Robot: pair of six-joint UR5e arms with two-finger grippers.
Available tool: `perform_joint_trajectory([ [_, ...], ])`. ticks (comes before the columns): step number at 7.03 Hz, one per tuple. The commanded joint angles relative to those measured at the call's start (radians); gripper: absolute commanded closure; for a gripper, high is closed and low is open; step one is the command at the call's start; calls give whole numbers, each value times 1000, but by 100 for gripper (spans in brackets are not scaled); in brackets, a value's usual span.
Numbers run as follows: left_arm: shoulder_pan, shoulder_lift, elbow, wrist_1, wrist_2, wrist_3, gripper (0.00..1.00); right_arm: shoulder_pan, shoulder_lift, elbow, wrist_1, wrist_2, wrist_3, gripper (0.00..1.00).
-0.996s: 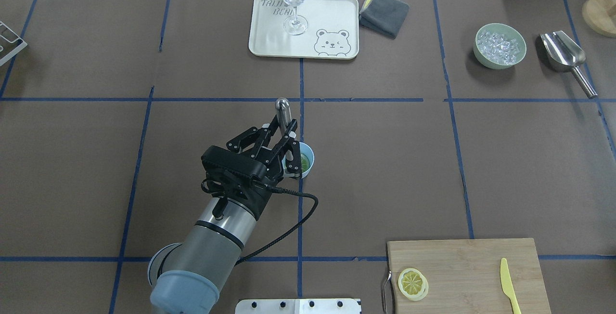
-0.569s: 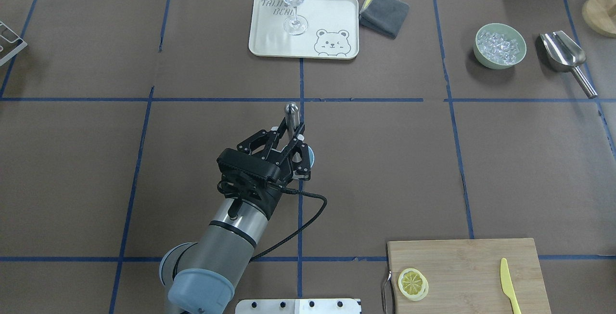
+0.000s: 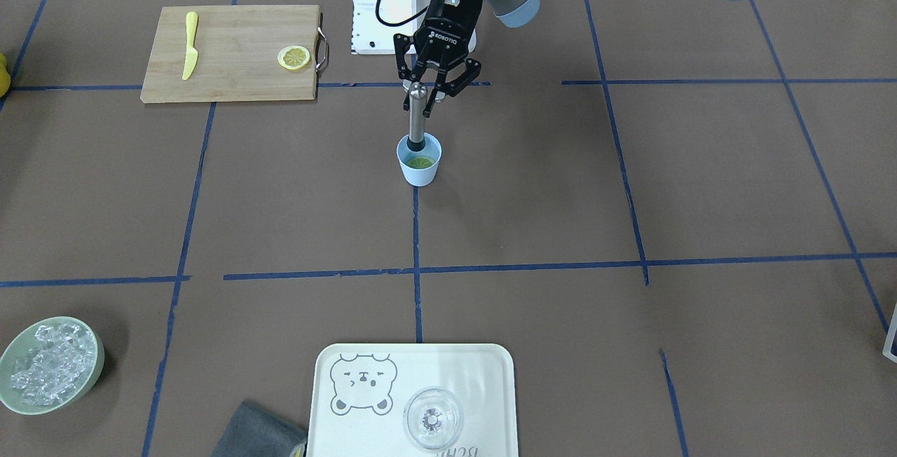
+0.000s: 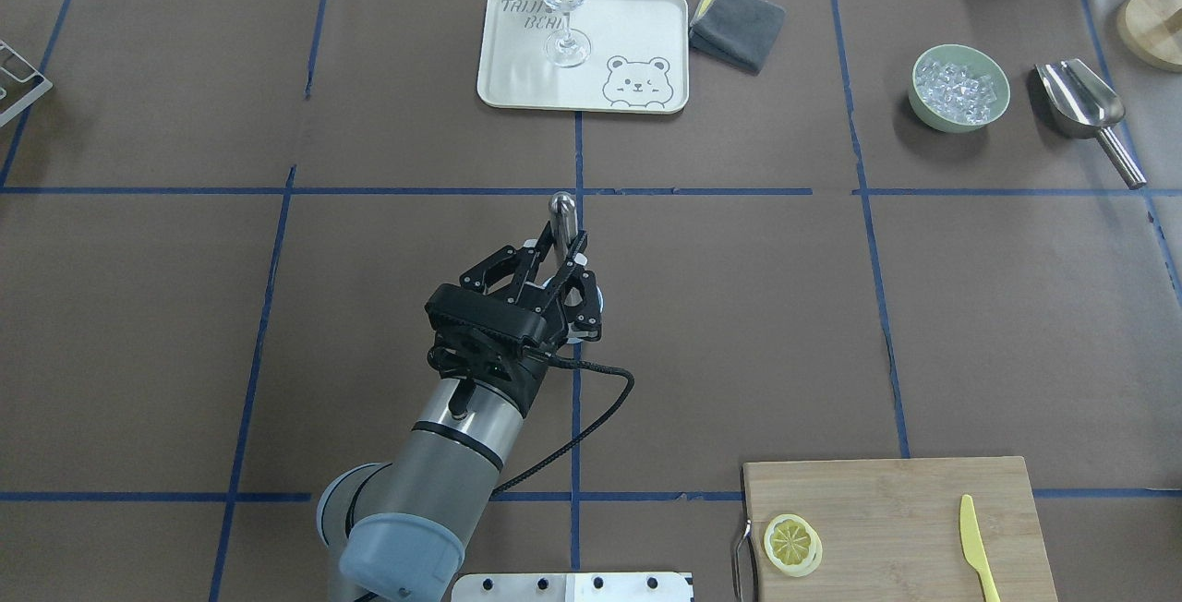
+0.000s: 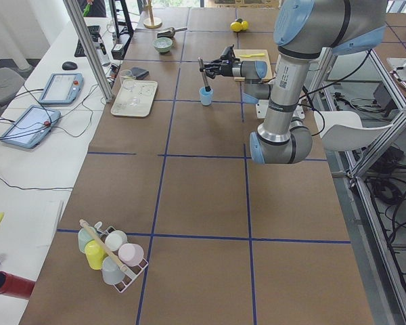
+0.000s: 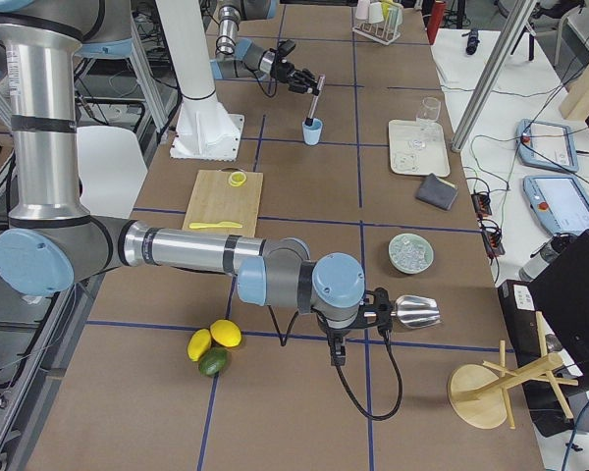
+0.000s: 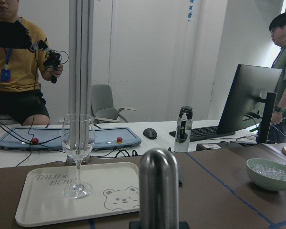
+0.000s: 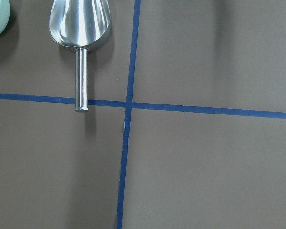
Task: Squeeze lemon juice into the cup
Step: 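Press the muddler down onto the lemon in the cup with the left gripper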
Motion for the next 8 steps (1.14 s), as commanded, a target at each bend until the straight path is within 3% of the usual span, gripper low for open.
perform_joint_trajectory([
  [1, 0, -18, 42, -12, 23, -1, 100, 0, 2, 0, 0, 0, 0, 0],
  [8, 0, -17, 112, -15, 21, -12, 100, 0, 5, 1, 0, 0, 0, 0],
])
